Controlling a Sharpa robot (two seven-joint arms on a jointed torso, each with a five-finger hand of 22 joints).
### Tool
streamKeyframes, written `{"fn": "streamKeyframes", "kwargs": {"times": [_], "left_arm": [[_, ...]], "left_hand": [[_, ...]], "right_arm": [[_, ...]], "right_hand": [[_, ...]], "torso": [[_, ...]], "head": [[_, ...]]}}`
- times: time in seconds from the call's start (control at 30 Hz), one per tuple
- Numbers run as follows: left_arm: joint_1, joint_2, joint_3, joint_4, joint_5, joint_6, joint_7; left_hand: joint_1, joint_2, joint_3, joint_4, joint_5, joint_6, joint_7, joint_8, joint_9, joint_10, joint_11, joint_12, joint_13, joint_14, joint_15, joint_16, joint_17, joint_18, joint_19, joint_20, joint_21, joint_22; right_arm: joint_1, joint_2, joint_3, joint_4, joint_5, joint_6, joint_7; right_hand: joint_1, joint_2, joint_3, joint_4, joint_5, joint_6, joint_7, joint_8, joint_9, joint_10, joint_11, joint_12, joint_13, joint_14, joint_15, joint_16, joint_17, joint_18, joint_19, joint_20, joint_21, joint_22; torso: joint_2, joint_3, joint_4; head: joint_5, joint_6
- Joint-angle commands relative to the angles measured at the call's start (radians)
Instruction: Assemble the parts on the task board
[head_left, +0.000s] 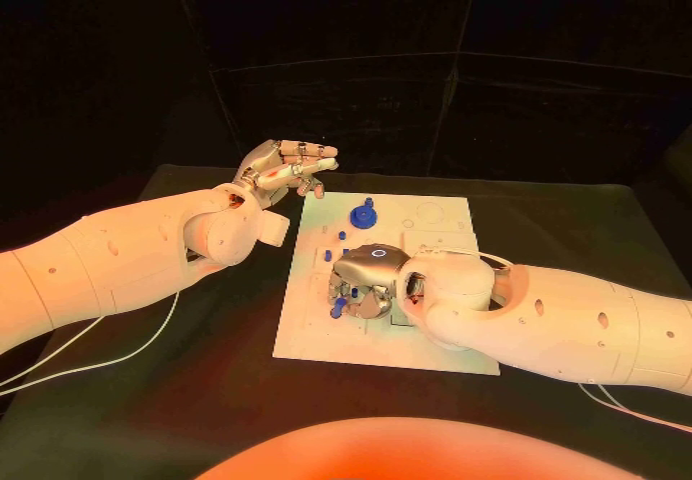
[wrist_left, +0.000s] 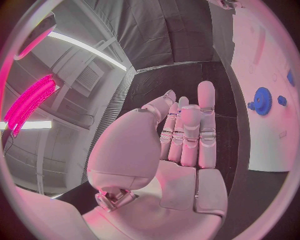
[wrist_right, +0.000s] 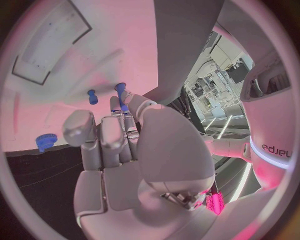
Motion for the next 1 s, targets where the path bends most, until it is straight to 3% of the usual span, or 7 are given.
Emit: {"fn": "streamKeyframes", "kwargs": {"times": [0.03, 0.23, 0.43, 0.5, 0.77, 1.0], "left_arm": [[0.001, 0.002, 0.001, 0.0, 0.003, 0.012, 0.004], [0.001, 0.003, 0.001, -0.001, 0.003, 0.013, 0.003], [0.001, 0.004, 0.001, -0.001, 0.003, 0.014, 0.003], [0.001, 0.004, 0.001, -0.001, 0.003, 0.014, 0.003], [0.001, 0.005, 0.001, -0.002, 0.003, 0.016, 0.002], [0.001, 0.003, 0.001, -0.002, 0.003, 0.017, 0.002]], "left_hand": [[0.005, 0.004, 0.0, -0.003, 0.003, -0.002, 0.004, 0.003, -0.001, -0.006, -0.001, 0.003, 0.002, -0.009, -0.001, -0.004, -0.001, 0.014, -0.004, -0.002, -0.004, -0.001], [0.004, 0.005, 0.0, -0.003, 0.003, -0.002, 0.005, 0.003, -0.001, -0.006, -0.001, 0.004, 0.002, -0.009, 0.0, -0.004, -0.001, 0.014, -0.004, -0.001, -0.004, -0.001], [0.004, 0.005, -0.001, -0.003, 0.003, -0.002, 0.005, 0.003, -0.001, -0.006, -0.001, 0.004, 0.002, -0.009, 0.0, -0.004, -0.001, 0.014, -0.004, -0.001, -0.004, -0.001], [0.004, 0.005, -0.001, -0.003, 0.003, -0.002, 0.005, 0.003, -0.001, -0.006, -0.001, 0.004, 0.002, -0.009, 0.0, -0.004, -0.001, 0.014, -0.004, -0.001, -0.004, -0.001], [0.004, 0.005, -0.001, -0.003, 0.003, -0.002, 0.005, 0.003, -0.001, -0.006, -0.001, 0.004, 0.002, -0.009, 0.0, -0.004, -0.001, 0.014, -0.004, -0.001, -0.004, -0.001], [0.004, 0.005, -0.001, -0.003, 0.003, -0.002, 0.005, 0.003, -0.001, -0.006, -0.001, 0.004, 0.002, -0.009, 0.0, -0.004, -0.001, 0.014, -0.004, -0.001, -0.004, -0.001]], "right_arm": [[0.001, 0.007, -0.002, -0.004, -0.026, 0.025, -0.011], [0.0, 0.017, -0.025, -0.008, -0.043, 0.024, -0.019], [-0.001, 0.027, -0.032, -0.013, -0.049, 0.028, -0.021], [-0.001, 0.029, -0.034, -0.014, -0.05, 0.021, -0.021], [-0.002, 0.027, -0.035, -0.013, -0.049, -0.06, -0.011], [-0.004, 0.013, -0.035, -0.001, -0.04, -0.149, 0.009]], "right_hand": [[-0.013, 0.002, 0.003, 0.0, 0.004, 0.006, -0.001, 0.004, 0.002, 0.004, 0.002, -0.007, 0.0, 0.021, -0.004, 0.0, -0.001, 0.003, 0.002, -0.001, 0.0, 0.0], [-0.015, 0.001, 0.002, 0.0, 0.004, 0.006, -0.001, 0.004, 0.002, 0.004, 0.002, -0.007, 0.0, 0.021, -0.004, 0.0, -0.002, 0.003, 0.002, -0.001, 0.0, -0.001], [-0.03, -0.006, -0.004, 0.002, 0.006, -0.004, 0.001, -0.002, -0.001, -0.003, 0.004, -0.016, -0.001, 0.019, -0.002, -0.003, -0.008, 0.004, -0.001, 0.0, -0.003, -0.006], [-0.049, -0.019, -0.008, 0.007, 0.024, -0.035, 0.015, -0.021, -0.009, -0.042, 0.018, -0.041, -0.009, 0.019, 0.008, -0.002, -0.008, 0.004, -0.005, 0.006, -0.006, -0.009], [-0.089, -0.059, -0.042, 0.017, 0.036, -0.113, 0.028, -0.051, -0.017, -0.119, 0.04, -0.072, -0.011, 0.008, 0.027, -0.007, -0.018, 0.01, -0.027, 0.024, -0.027, -0.041], [-0.096, -0.067, -0.08, 0.017, 0.04, -0.156, 0.03, -0.05, -0.015, -0.164, 0.045, -0.068, -0.008, -0.005, 0.032, -0.015, -0.035, 0.017, -0.046, 0.03, -0.047, -0.071]], "torso": [[0.0, 0.0, 0.0001], [0.0, 0.0, 0.0002], [0.0, 0.0, 0.0006], [0.0, -0.0005, 0.0004], [0.0, -0.0004, 0.0007], [0.001, -0.0003, 0.0005]], "head": [[0.0, -0.001], [0.0, -0.002], [0.002, -0.003], [0.002, -0.002], [0.002, -0.002], [0.002, -0.001]]}}
